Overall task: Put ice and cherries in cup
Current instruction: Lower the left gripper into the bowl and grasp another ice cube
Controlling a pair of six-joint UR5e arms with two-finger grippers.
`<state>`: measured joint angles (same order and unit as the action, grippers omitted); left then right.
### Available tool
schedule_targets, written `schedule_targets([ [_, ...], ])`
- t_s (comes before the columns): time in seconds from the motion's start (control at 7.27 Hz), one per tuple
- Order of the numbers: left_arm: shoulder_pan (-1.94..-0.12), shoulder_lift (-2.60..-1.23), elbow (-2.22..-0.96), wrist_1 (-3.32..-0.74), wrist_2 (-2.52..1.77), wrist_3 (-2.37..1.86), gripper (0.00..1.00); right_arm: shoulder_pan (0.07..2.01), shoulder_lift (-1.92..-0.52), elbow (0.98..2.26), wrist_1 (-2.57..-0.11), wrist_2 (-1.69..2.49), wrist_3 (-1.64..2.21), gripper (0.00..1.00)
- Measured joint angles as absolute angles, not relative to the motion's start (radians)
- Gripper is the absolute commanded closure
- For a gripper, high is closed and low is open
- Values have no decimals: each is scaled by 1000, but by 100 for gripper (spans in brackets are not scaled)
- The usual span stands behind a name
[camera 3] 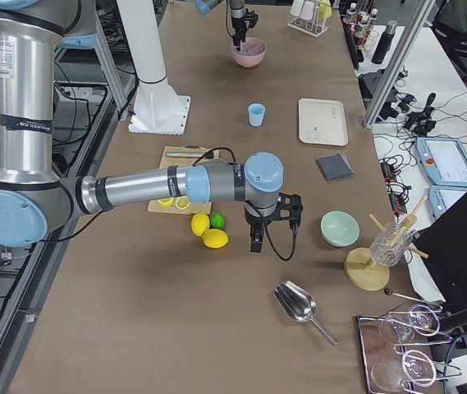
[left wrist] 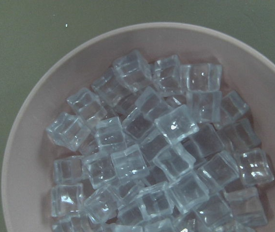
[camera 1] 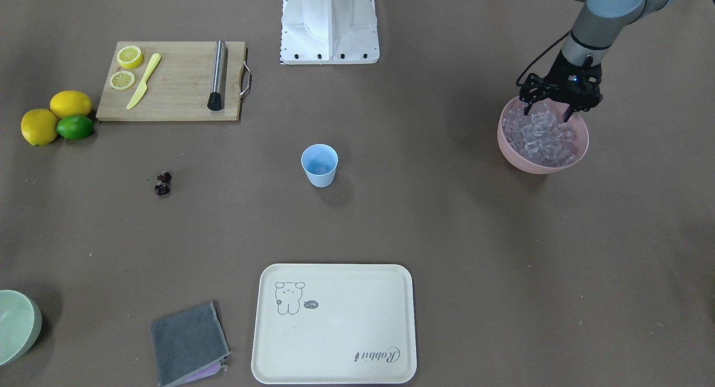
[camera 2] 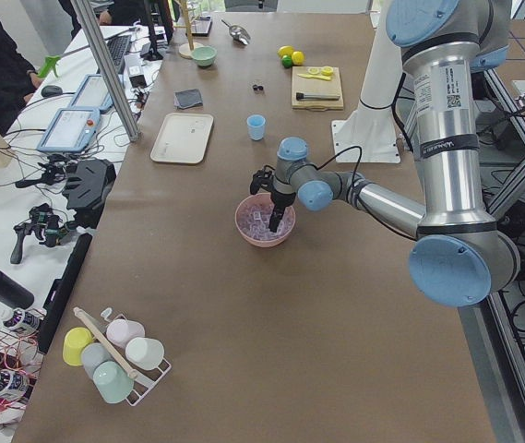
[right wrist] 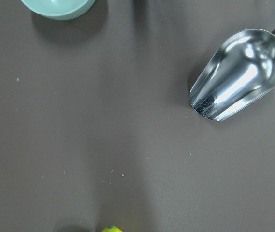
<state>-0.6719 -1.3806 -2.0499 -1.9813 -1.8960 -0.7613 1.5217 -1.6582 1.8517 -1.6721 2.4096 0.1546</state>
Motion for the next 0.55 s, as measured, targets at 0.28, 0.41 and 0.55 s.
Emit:
schedule_targets([
  [0.28,-672,-1379,-2049,-1981,-1896,-757,22,1522,-1658,1853,-1672,2409,154,0],
  [0.41,-672,-1378,-2047,-1983,-1896,-756,26,1522,-1658,1854,-1672,2408,154,0],
  [0.55,-672,-1377,-2046,-1987,-1896,-756,26,1522,-1658,1855,-1672,2408,154,0],
])
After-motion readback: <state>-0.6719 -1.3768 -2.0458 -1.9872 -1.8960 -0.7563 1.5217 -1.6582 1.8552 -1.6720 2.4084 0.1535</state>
